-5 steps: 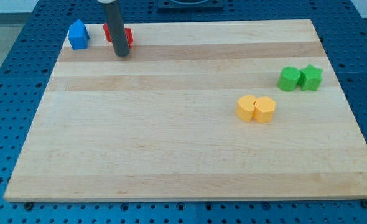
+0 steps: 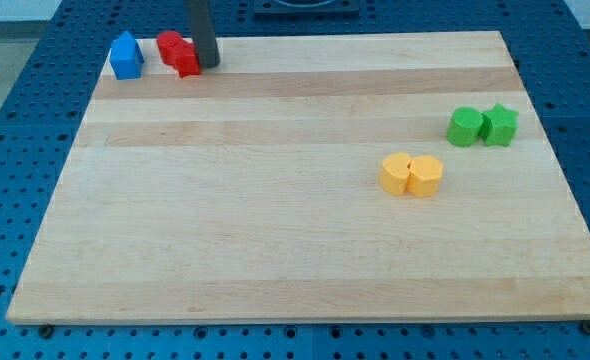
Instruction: Push the red blocks into the blue blocks
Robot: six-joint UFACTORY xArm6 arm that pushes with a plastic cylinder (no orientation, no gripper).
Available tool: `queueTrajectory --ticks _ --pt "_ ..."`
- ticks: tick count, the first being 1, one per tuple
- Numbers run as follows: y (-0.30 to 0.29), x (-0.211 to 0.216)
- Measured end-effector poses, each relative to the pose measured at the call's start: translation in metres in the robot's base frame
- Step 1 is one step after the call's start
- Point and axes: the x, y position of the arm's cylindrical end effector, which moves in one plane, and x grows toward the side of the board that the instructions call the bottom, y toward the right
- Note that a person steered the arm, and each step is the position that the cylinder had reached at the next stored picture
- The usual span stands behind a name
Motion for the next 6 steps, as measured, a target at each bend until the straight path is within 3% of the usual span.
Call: queueTrajectory --ticks 6 --pt "-0.0195 -0.0030"
